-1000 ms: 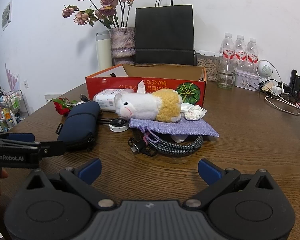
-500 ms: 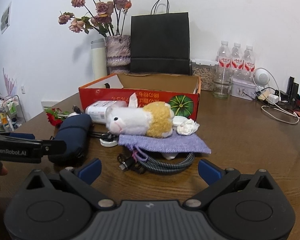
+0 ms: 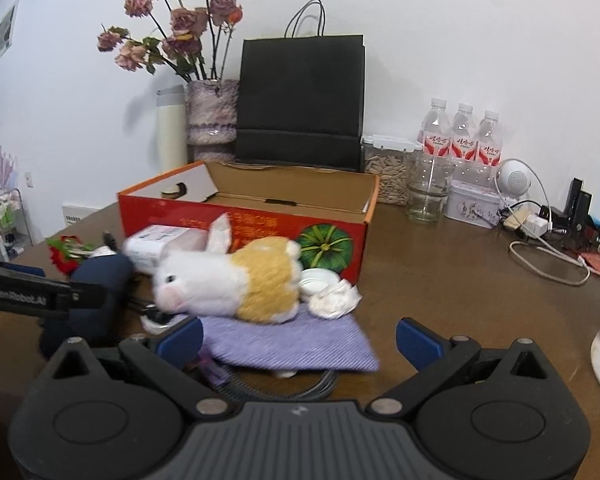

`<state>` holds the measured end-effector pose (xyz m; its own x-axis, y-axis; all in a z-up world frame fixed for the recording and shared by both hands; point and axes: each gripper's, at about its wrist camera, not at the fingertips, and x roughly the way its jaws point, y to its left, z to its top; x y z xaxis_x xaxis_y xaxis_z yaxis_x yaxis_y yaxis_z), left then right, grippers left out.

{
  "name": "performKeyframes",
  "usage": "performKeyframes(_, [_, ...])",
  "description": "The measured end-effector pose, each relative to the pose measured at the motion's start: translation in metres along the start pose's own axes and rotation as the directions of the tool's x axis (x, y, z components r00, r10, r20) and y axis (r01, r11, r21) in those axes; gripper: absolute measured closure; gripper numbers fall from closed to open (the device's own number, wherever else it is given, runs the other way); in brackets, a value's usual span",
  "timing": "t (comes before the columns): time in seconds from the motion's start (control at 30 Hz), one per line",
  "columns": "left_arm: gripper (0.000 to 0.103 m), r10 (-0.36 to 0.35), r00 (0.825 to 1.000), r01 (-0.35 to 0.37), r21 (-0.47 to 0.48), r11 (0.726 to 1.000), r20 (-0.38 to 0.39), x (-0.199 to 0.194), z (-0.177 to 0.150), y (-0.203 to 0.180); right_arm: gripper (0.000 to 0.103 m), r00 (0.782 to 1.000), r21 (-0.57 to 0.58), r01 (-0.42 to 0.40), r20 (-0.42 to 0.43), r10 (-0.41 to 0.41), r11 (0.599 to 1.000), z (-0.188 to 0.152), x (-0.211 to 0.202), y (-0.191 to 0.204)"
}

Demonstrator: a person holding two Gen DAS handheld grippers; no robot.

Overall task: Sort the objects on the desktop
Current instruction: 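Move the left tool to the navy case while the right tool approaches the crumpled tissue, then grasp the navy case with the left tool while the right tool grasps the crumpled tissue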

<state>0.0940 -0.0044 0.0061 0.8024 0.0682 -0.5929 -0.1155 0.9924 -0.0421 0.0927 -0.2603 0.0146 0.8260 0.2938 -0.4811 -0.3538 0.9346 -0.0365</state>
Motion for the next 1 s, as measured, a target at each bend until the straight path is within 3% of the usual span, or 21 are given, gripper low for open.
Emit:
performKeyframes(0.2, [0.0, 0.032, 0.999, -0.033, -0.034, 0.999, -0.028, 0.022, 0.007, 0.002, 0.0, 0.998, -0.024, 0.021, -0.055, -0.022, 0.999, 0.01, 0.04, -0.026])
performKeyframes(0.33, [0.0, 0.049, 0.998, -0.052, -0.05, 0.997, -0.05, 0.035, 0.011, 0.005, 0.009, 0.994, -0.007, -0.002, -0.109, 0.001, 1.0, 0.013, 0.067, -0.04])
performKeyframes(0.47, [0.0, 0.067, 0.996, -0.071, -0.061, 0.996, -0.058, 0.046, 0.014, 0.007, 0.01, 0.992, -0.011, -0.012, -0.124, 0.011, 1.0, 0.014, 0.082, -0.046])
performKeyframes(0.67, [0.01, 0.056, 0.996, -0.06, -0.065, 0.996, -0.07, 0.055, 0.012, 0.008, 0.024, 0.991, -0.019, -0.056, -0.125, 0.054, 0.998, 0.017, 0.094, -0.047])
performKeyframes(0.77, [0.017, 0.055, 0.997, -0.058, -0.059, 0.997, -0.055, 0.055, 0.011, 0.007, 0.039, 0.988, -0.029, -0.079, -0.134, 0.074, 0.996, 0.015, 0.097, -0.044])
performKeyframes(0.9, [0.02, 0.041, 0.998, -0.043, -0.042, 0.998, -0.042, 0.054, 0.01, 0.006, 0.068, 0.986, -0.038, -0.112, -0.13, 0.106, 0.993, 0.013, 0.096, -0.04])
performKeyframes(1.0, [0.021, 0.025, 0.999, -0.027, -0.043, 0.999, -0.037, 0.052, 0.01, 0.007, 0.073, 0.987, -0.053, -0.113, -0.117, 0.106, 0.992, 0.012, 0.093, -0.037])
